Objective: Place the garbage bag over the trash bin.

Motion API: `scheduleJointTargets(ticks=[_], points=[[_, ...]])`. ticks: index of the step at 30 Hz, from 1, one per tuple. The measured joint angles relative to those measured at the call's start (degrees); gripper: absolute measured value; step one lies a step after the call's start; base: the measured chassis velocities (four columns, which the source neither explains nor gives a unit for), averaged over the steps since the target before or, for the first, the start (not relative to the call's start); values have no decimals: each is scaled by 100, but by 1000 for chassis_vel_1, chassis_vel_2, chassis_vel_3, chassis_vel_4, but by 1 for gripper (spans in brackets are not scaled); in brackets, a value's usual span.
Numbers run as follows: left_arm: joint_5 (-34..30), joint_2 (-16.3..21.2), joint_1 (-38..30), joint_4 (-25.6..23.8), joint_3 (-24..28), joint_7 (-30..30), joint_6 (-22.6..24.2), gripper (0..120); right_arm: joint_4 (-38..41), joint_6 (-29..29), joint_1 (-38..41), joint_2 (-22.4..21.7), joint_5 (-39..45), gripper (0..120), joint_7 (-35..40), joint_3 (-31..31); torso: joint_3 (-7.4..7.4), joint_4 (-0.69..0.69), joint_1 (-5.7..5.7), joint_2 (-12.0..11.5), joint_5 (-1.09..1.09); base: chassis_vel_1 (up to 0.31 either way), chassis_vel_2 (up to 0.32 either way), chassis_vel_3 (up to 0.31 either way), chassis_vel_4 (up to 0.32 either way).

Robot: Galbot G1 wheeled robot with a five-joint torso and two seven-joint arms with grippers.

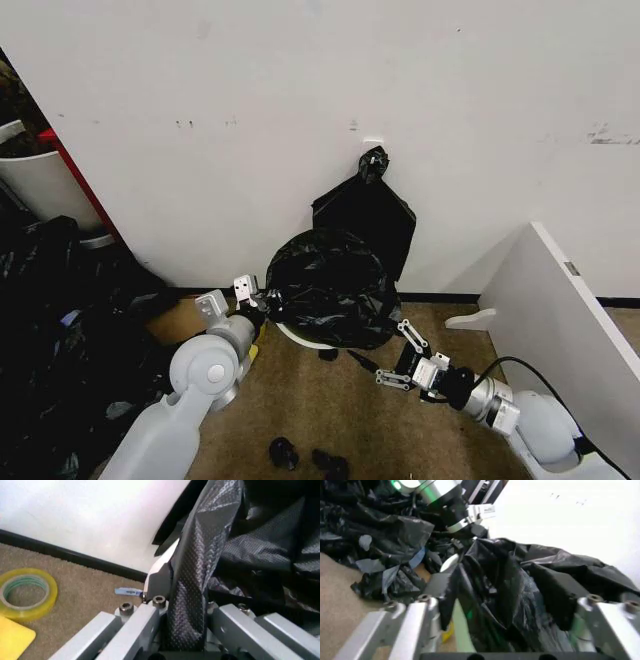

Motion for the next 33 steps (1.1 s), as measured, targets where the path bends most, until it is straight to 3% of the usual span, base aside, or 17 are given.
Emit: scheduleJointTargets(ticks=[7, 14, 18, 22, 26, 33], points=[[45, -20, 3, -38, 20, -12, -1, 1, -36, 145, 45, -20, -372, 20, -67, 50, 0, 0, 0, 0, 0, 0, 0, 0, 0], [49, -27, 52, -103, 9, -38, 9, 1, -108, 343, 97, 28, -595, 0, 35, 6, 0, 0, 0, 0, 0, 0, 0, 0, 0], [20, -70, 57, -147, 8, -68, 24, 1, -262, 606, 122, 87, -523, 0, 31, -166, 0, 0, 0, 0, 0, 0, 0, 0, 0], [-248, -170, -14, -147, -23, -165, 44, 1, -413, 917, 122, 142, 10, 0, -744, -379, 0, 0, 0, 0, 0, 0, 0, 0, 0], [-680, -341, -14, -158, -73, -310, 111, 1, -669, 1254, 221, 270, -304, 0, -1201, -459, 0, -1, 0, 0, 0, 0, 0, 0, 0], [-1096, -547, 184, -262, -82, -407, 169, 1, -1013, 1441, 473, 403, -712, 0, -1041, -545, 0, 0, 0, 0, 0, 0, 0, 0, 0]])
